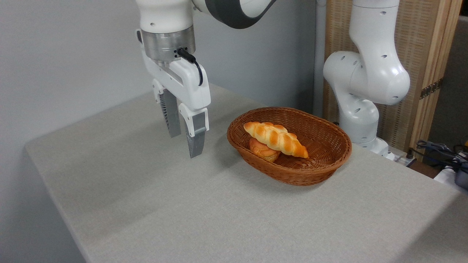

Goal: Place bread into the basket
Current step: 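Open the gripper and raise it away from the basket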

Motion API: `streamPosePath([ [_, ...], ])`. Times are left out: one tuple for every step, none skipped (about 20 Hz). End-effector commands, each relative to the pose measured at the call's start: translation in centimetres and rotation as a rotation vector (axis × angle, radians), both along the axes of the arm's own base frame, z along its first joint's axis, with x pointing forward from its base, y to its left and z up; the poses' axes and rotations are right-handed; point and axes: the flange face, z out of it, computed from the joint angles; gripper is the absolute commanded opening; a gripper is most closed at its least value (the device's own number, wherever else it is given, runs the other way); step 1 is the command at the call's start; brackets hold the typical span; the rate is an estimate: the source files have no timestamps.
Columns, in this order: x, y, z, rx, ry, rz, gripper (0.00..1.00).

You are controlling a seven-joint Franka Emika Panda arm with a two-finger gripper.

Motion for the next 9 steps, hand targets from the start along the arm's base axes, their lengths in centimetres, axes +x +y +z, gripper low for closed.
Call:
streamPosePath([
  [1.0,0.9,1.1,-0.012,-0.012,0.099,1.0],
  [1.0,0.9,1.1,-0.013,-0.013,0.105,1.0],
  [1.1,0.9,1.0,-0.013,-0.01,0.116,1.0],
  [1.3,0.9,0.9,-0.012,-0.014,0.142,1.0],
  [1.4,0.9,0.9,-0.014,-0.023,0.16,1.0],
  [1.7,0.8,1.1,-0.019,-0.044,0.199,1.0],
  [1.9,0.7,1.1,-0.02,-0.052,0.219,1.0],
  [2.1,0.6,1.0,-0.023,-0.06,0.242,1.0],
  [2.1,0.6,1.0,-0.024,-0.061,0.242,1.0],
])
